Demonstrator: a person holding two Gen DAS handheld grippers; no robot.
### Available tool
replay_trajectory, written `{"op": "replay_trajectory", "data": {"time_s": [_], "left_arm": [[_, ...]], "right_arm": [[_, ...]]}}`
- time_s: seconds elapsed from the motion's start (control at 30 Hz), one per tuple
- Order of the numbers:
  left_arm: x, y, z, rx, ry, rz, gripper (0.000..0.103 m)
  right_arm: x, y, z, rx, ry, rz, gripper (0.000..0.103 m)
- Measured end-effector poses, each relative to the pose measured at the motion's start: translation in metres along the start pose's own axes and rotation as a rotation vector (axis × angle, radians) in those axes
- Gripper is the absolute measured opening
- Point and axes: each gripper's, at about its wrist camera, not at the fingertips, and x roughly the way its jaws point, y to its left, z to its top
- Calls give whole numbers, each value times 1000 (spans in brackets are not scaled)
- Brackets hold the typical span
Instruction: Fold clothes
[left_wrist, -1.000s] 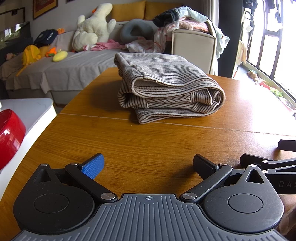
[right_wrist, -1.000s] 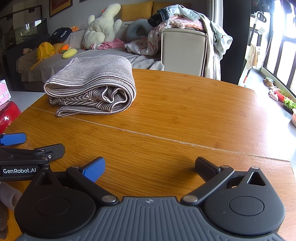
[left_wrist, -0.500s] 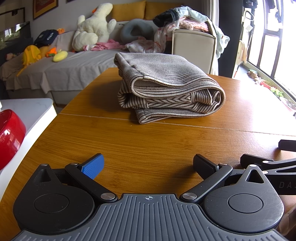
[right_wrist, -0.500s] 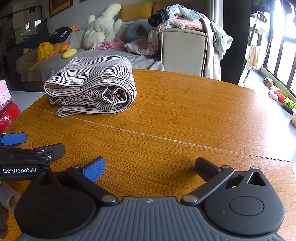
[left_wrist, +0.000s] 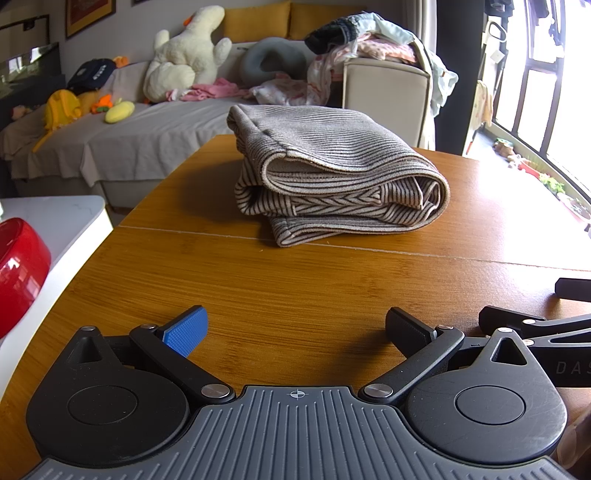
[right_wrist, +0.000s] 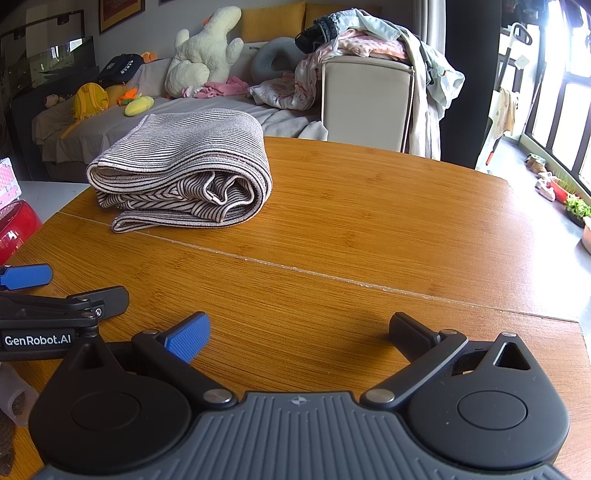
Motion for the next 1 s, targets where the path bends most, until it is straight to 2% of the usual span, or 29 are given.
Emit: {"op": "replay_trajectory", "data": {"time_s": [0.8, 1.0], "left_arm": [[0, 0, 0, 2, 0, 3, 103], [-2, 2, 0, -2, -2, -15, 103]], "right_arm": [[-1, 2, 0, 5, -4, -12, 103], [-2, 4, -2, 23, -6, -35, 103]]}}
